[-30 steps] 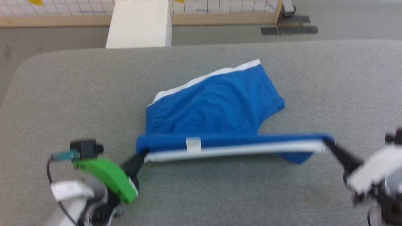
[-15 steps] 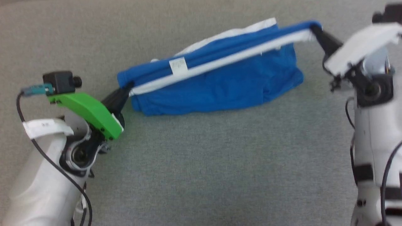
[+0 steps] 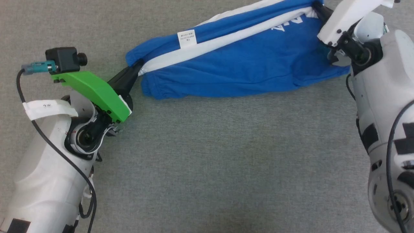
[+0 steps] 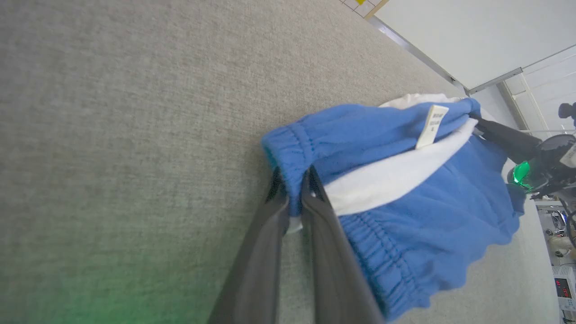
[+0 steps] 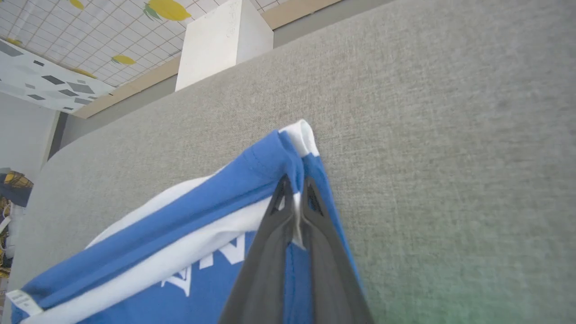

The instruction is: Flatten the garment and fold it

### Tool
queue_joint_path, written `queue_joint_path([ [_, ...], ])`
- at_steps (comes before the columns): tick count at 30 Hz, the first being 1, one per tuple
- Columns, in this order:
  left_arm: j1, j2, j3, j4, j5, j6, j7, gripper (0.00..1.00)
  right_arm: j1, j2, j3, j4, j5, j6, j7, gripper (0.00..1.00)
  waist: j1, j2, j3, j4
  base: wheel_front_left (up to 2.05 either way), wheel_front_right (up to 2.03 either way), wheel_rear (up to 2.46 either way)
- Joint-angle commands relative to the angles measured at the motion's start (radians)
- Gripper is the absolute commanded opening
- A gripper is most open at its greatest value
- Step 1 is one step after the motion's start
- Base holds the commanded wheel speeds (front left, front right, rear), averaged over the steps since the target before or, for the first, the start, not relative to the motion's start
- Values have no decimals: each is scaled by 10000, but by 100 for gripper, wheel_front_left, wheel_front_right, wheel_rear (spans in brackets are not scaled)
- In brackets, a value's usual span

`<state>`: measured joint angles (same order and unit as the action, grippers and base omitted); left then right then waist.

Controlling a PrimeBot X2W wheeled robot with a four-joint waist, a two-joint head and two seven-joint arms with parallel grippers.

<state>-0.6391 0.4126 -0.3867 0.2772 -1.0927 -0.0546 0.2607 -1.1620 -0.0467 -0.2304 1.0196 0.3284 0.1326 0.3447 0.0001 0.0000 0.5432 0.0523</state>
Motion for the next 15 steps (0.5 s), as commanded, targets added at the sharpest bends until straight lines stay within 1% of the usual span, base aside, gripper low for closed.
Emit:
queue_joint_path([
  [1,-62,-33,-8,201,-54,-25,-57,25,-345,-35,-54,348,-157,-19,-207,0,-1,0,99,112,0,0,0],
  [2,-89,-53,-10,228,-69,-45,-62,97,-482,-35,-67,581,-204,-19,-354,17,-1,0,84,115,0,0,0],
  [3,-119,-59,-21,249,-70,-79,-70,100,-642,-35,-74,862,-245,-19,-535,100,-1,0,42,110,0,0,0],
  [7,-161,-88,70,189,-126,-194,-270,100,-1105,-35,-99,1652,-387,-19,-1315,100,-1,0,-297,58,0,0,0],
  [10,-156,-65,236,9,-37,-226,-687,100,-1347,-35,-123,2027,-351,-19,-1930,100,-1,0,-732,0,0,0,0],
  [11,-152,-32,292,-81,76,-246,-921,100,-1380,-35,-109,2071,-348,-19,-2158,100,-1,0,-886,-20,0,0,0],
  [13,-104,44,495,-326,497,-267,-1780,100,-1410,-35,-89,2118,-281,-19,-2672,100,-1,0,-1206,-57,0,0,0],
  [15,83,269,502,-529,1423,-201,-2853,100,-1263,-35,127,2173,-431,-19,-2997,100,-1,0,-1563,-98,0,0,0],
])
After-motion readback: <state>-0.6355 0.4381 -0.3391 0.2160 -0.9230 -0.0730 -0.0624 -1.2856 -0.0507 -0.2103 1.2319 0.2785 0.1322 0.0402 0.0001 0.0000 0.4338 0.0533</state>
